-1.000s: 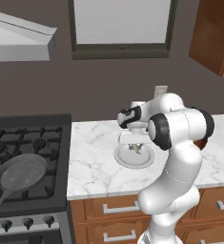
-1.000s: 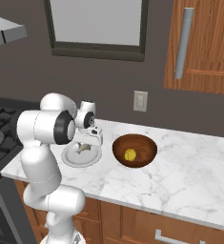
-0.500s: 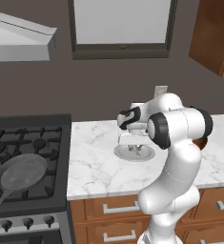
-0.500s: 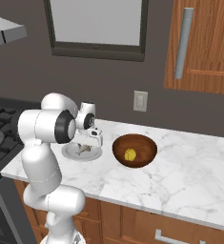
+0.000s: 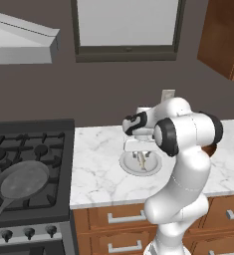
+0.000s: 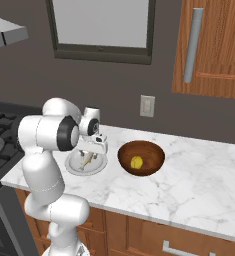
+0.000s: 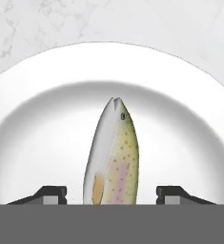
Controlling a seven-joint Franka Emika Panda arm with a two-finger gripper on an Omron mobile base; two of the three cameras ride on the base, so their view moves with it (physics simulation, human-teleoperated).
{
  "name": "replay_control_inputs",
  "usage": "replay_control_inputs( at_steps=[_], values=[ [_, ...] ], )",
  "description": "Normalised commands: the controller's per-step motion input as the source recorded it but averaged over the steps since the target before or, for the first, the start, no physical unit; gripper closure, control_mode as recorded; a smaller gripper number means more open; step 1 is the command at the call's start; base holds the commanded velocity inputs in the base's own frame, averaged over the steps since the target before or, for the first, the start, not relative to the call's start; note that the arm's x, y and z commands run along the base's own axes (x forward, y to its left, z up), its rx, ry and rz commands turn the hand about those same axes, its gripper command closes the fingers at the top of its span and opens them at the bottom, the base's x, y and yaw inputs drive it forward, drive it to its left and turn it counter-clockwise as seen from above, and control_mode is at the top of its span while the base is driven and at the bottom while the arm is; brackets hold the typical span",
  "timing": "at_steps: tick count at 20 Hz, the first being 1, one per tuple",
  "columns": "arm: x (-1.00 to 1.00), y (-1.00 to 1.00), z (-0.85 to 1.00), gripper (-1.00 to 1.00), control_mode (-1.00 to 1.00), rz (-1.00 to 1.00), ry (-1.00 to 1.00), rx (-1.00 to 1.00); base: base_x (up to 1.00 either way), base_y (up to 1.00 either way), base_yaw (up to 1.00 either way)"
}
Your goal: Place the fish on the plate and place the lemon on the same plate.
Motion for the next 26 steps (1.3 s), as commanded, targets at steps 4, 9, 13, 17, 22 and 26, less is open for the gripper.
replay_control_inputs(
  at_steps=[4, 9, 13, 17, 22, 26],
  values=[
    [-0.23, 0.0, 0.36, -1.0, -1.0, 0.0, -0.01, 0.0, 0.0, 0.0, 0.0],
    [-0.33, -0.07, 0.83, -1.0, -1.0, 0.0, -0.09, 0.0, 0.0, 0.0, 0.0],
    [-0.31, -0.48, 0.91, -1.0, -1.0, 0.0, -0.07, 0.0, 0.0, 0.0, 0.0],
    [-0.28, -0.86, 0.75, -1.0, -1.0, -0.01, 0.0, 0.0, 0.0, 0.0, 0.0],
    [-0.19, -0.95, 0.56, -1.0, -1.0, -0.03, 0.0, 0.0, 0.0, 0.0, 0.0],
    [0.0, -0.97, 0.02, -1.0, -1.0, -0.06, 0.03, 0.0, 0.0, 0.0, 0.0]
  ],
)
